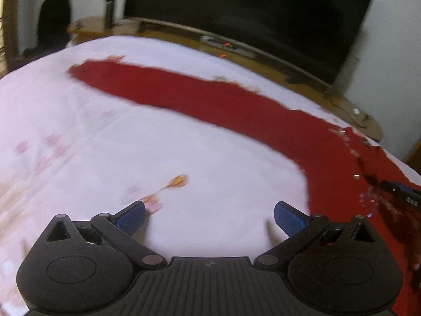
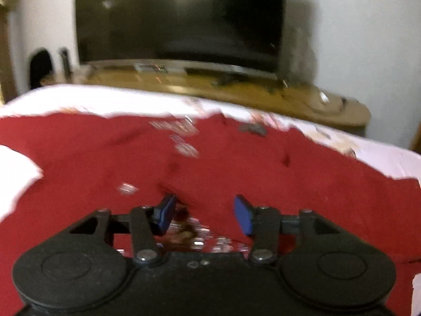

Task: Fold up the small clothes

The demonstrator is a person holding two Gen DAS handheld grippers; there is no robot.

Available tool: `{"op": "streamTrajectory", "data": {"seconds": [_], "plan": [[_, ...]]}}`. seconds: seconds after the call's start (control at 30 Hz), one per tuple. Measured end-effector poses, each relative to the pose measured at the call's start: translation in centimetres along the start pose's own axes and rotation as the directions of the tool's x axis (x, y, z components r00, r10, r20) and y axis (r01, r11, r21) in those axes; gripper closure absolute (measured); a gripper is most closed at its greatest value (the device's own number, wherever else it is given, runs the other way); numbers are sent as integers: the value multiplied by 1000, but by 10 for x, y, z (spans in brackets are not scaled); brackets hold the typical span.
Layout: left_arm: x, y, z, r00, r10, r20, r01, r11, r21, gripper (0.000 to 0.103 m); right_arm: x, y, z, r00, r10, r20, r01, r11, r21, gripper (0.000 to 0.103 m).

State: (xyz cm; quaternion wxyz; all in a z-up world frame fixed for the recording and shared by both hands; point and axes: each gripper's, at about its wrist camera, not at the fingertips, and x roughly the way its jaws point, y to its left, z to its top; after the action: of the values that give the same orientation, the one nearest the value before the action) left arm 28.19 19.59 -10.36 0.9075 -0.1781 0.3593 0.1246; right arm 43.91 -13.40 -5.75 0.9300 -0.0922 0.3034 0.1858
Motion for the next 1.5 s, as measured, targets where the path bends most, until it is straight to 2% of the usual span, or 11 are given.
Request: {"op": "streamTrajectory", "data": {"seconds": [0.1,0.23,0.37,0.47,0.63,0.67,0.7,1.07,1.23,1.4,1.5], "plan": [[12,-38,15,989,-148,7,147,989,32,1,-36,-4,-8,998,-15,61,14,1000,20,56],[48,-115,34,941,-336,-47,338,939,66,54,-69,-32,-20,992,-97,80,90,992,86,57],[97,-183,39,882,-452,-136,458,889,13,55,-94,-76,-33,982,-180,56,167,969,182,57],[135,-220,36,865,-454,-213,459,888,-31,55,-110,-104,-43,974,-220,48,204,954,220,56],[159,-253,37,886,-415,-207,417,908,-36,56,-131,-141,-68,964,-264,20,247,926,284,56],[161,-258,39,892,-403,-205,407,913,-23,64,-134,-148,-73,963,-269,13,252,919,303,56],[160,-263,40,903,-377,-206,387,922,7,101,-136,-154,-77,962,-273,6,256,912,320,56],[93,-228,83,930,-366,23,360,925,124,100,-137,-185,-97,960,-279,7,255,888,382,56],[121,-189,78,959,-279,-49,283,955,92,100,-112,-186,-94,971,-238,-10,222,886,407,56],[131,-182,67,964,-257,-70,263,960,97,100,-70,-202,-89,978,-199,-56,201,850,486,63],[137,-183,59,968,-235,-91,246,962,123,100,-70,-205,-81,977,-214,-14,190,832,522,68]]}}
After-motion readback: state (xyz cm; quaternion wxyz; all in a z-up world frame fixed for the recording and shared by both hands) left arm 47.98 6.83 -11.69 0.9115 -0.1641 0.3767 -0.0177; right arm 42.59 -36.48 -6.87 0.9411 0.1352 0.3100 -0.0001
